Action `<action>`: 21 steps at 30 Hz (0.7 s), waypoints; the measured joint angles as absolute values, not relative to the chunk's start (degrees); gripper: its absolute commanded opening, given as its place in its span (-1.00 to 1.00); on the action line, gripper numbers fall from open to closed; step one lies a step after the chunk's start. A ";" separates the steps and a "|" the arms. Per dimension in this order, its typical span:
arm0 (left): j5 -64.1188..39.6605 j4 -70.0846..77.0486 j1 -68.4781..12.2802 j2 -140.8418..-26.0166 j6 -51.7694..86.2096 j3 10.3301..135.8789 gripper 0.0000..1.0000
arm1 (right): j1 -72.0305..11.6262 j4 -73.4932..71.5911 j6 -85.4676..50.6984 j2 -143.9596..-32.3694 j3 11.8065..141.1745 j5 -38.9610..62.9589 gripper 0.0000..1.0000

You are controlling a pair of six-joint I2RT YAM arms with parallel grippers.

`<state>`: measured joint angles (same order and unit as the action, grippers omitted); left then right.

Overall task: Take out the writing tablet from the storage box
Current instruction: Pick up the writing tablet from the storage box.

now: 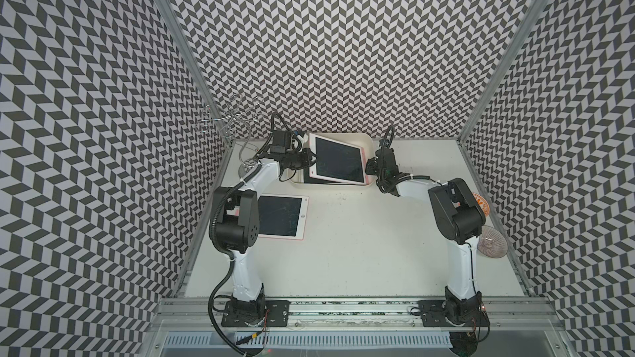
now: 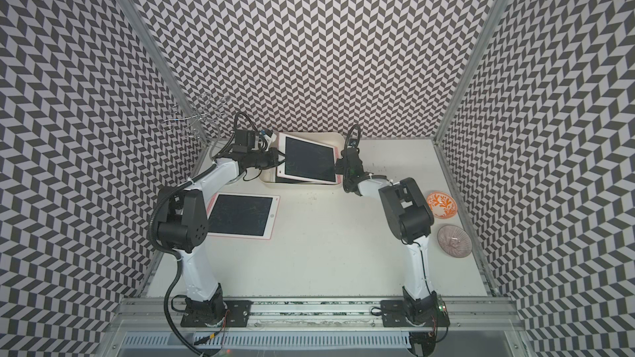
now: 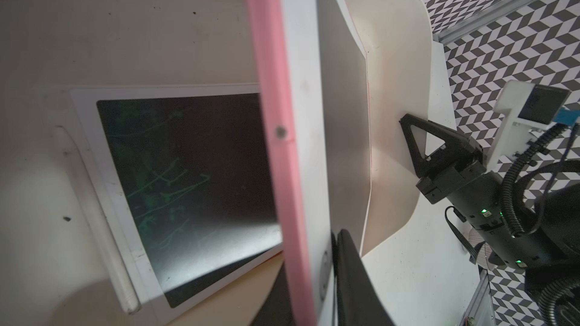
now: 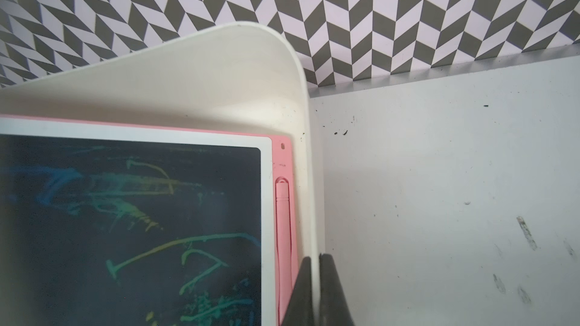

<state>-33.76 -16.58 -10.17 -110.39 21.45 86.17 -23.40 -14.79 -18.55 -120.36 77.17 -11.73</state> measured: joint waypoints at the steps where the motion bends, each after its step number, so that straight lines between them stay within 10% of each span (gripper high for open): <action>1: -34.30 -16.47 -10.09 -110.28 21.82 86.17 -0.91 | -23.35 -14.33 -18.70 -120.42 77.43 -11.68 -1.00; 21: -36.82 -16.32 -9.39 -108.51 23.66 86.56 -1.00 | -21.06 1.02 -22.15 -127.44 92.29 -2.46 -1.00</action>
<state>-36.82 -16.32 -9.39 -108.51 23.66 86.56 -21.06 1.02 -22.15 -127.44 92.29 -2.46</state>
